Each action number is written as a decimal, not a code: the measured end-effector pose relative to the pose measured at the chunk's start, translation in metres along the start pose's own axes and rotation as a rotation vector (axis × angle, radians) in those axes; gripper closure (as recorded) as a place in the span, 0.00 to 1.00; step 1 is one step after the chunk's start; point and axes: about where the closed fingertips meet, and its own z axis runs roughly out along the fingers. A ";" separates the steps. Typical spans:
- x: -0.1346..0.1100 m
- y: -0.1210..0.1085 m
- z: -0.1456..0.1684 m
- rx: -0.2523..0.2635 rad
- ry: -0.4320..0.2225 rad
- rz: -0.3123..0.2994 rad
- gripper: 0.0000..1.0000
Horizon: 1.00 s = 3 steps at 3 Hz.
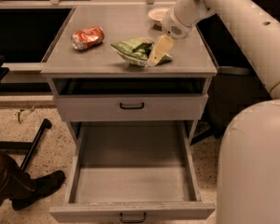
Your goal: Place green jalapeno chip bag into middle drawer
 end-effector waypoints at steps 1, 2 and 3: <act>-0.006 0.010 0.024 -0.056 0.014 -0.017 0.00; -0.016 0.015 0.043 -0.095 0.027 -0.045 0.00; -0.016 0.015 0.044 -0.097 0.027 -0.045 0.19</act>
Offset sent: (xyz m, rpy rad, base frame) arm 0.0148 0.0561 -0.0339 -0.0589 0.0850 0.1218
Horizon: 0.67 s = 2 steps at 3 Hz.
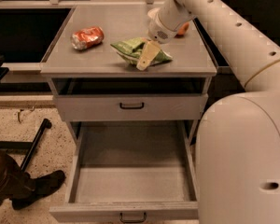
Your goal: Place green jalapeno chip bag into middle drawer
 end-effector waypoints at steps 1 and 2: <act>0.000 0.000 0.000 0.000 0.000 0.000 0.42; -0.002 0.007 -0.006 0.004 0.009 -0.009 0.65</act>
Offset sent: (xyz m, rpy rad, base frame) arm -0.0230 -0.0039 0.0163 -0.0275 -0.0240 0.0011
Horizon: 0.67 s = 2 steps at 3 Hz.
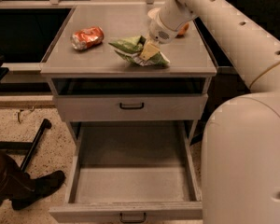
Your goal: Place green jalapeno chip bag into middle drawer
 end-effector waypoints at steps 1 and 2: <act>0.003 0.022 -0.026 0.014 0.026 -0.008 0.88; 0.006 0.062 -0.060 0.014 0.059 -0.018 1.00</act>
Offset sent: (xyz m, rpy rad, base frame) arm -0.1468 -0.0347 0.0560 -0.1078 -0.0130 -0.0112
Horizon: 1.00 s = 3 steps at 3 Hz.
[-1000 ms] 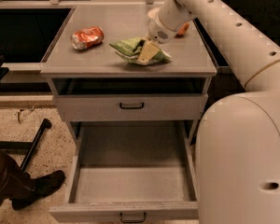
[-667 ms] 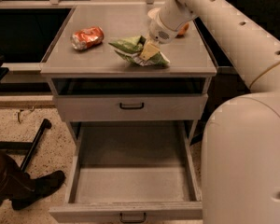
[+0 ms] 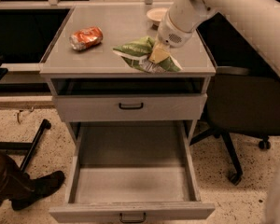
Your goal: Place green jalapeno chip bag into middle drawer
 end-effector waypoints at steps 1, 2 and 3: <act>0.000 0.038 -0.021 -0.017 0.020 -0.035 1.00; -0.005 0.076 -0.025 -0.075 0.038 -0.092 1.00; -0.003 0.104 -0.015 -0.145 -0.004 -0.116 1.00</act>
Offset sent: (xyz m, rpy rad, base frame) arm -0.1251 0.0178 -0.0025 -0.1046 0.0764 0.1804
